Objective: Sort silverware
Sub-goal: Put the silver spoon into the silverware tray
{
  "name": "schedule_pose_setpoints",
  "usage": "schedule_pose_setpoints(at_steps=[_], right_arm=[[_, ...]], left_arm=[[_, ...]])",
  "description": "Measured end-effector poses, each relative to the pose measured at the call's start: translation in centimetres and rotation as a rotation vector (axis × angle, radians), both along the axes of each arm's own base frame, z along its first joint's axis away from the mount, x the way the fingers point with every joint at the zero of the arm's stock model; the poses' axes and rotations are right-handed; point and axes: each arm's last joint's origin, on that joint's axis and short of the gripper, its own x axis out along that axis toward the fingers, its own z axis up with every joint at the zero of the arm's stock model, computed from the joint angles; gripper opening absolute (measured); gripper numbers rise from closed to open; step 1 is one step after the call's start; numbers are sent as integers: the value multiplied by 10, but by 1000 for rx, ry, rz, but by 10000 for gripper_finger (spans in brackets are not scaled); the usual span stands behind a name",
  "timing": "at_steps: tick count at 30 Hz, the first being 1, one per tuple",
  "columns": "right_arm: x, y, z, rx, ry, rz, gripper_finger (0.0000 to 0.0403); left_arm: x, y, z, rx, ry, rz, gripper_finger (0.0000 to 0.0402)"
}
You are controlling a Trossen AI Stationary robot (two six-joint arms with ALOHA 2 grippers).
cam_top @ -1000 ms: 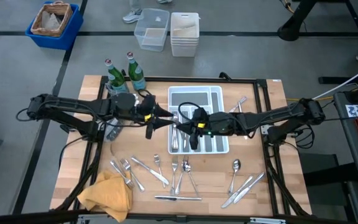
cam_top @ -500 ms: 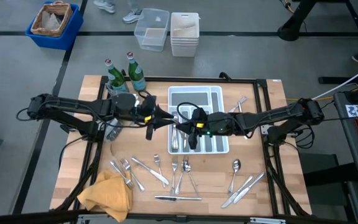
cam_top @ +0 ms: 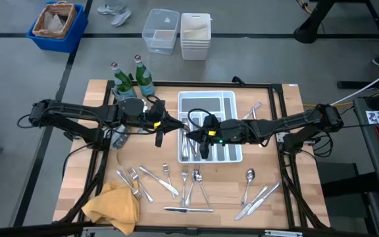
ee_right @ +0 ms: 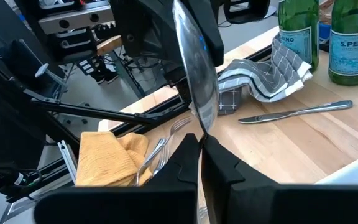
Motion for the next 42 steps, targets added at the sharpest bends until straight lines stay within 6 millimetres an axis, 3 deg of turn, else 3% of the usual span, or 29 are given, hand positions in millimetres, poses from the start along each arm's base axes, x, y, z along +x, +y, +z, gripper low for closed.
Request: schedule_pose_setpoints(at_steps=[8, 14, 23, 34, 42], right_arm=[[0, 0, 0, -1, 3, 11, 80], [-4, 0, 0, -16, 37, 13, 130], [-30, -5, 9, -111, 209, 39, 128], [-55, -10, -3, -162, 466, 24, 127], [-65, -7, -13, 1, 599, 84, 127]], left_arm=[[0, 0, -3, -39, 26, 1, 0], [-4, 4, -15, -118, 155, 29, 0], [2, 15, -37, -154, 310, 112, 0], [36, 42, -96, -155, 530, 205, 0], [46, 59, -125, -195, 620, 265, 0]])
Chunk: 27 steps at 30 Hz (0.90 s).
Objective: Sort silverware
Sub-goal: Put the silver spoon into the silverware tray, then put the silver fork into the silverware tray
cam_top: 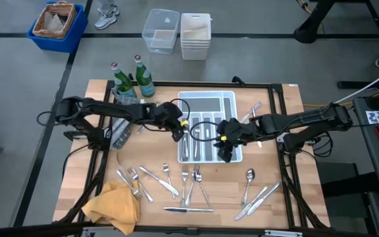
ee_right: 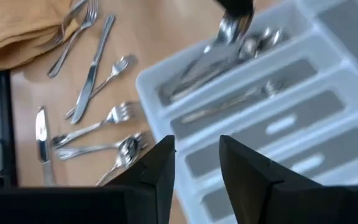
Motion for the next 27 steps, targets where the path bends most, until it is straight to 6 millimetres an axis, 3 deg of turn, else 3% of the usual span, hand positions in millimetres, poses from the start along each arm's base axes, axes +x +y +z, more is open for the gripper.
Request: schedule_pose_setpoints(at_steps=[10, 27], right_arm=[[-6, 1, -4, 104, 82, -23, 127], [4, 5, -16, 240, 132, -114, 127]], left_arm=[[3, 11, -20, -62, 63, 90, 14], [2, 13, -27, -79, 100, 145, 73]])
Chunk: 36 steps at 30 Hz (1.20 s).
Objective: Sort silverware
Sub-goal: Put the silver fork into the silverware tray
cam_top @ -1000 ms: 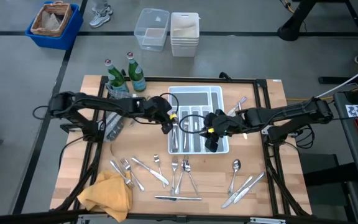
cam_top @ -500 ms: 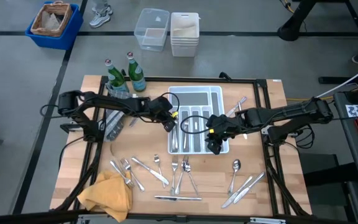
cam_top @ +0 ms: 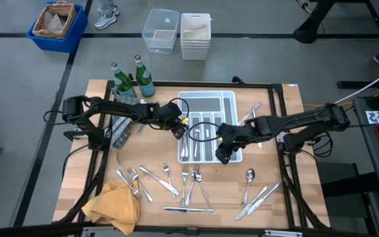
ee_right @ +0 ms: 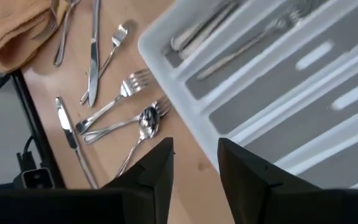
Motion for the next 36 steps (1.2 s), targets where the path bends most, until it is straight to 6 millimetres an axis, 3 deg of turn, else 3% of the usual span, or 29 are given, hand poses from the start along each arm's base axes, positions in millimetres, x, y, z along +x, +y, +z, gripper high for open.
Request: schedule_pose_setpoints(at_steps=[10, 20, 29, 36], right_arm=[[20, 31, -30, 82, 73, 51, 127], [40, 70, -61, 134, 64, 47, 127], [46, 87, -95, 151, 168, -17, 127], [52, 89, -100, 172, 150, -29, 127]], left_arm=[[0, -10, 4, -176, -45, -101, 65], [-21, -37, 37, -184, -40, -186, 64], [-60, -77, 49, -303, 182, -175, 67], [-93, -115, 45, -380, 470, -76, 67]])
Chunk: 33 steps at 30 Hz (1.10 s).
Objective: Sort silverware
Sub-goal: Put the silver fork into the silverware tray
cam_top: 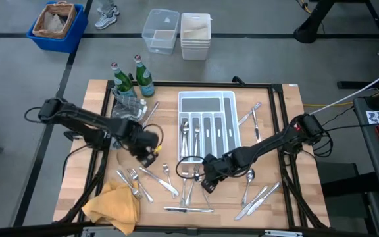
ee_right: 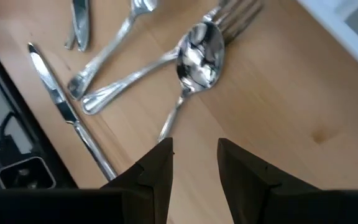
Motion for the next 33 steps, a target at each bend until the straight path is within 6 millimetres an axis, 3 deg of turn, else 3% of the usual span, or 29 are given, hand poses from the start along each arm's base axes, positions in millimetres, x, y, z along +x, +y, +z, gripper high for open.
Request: schedule_pose_setpoints(at_steps=[6, 11, 21, 33], right_arm=[[2, 1, 2, 6, -32, 4, 127], [3, 1, 2, 6, -34, 5, 127], [3, 1, 2, 5, -33, 6, 127], [2, 1, 2, 7, -32, 21, 127]], left_arm=[[-18, -30, -10, 15, 85, -104, 68], [-28, -40, -20, 26, 124, -127, 79], [-43, -38, -43, 50, 212, -117, 141], [-46, -38, -72, -18, 136, -111, 137]])
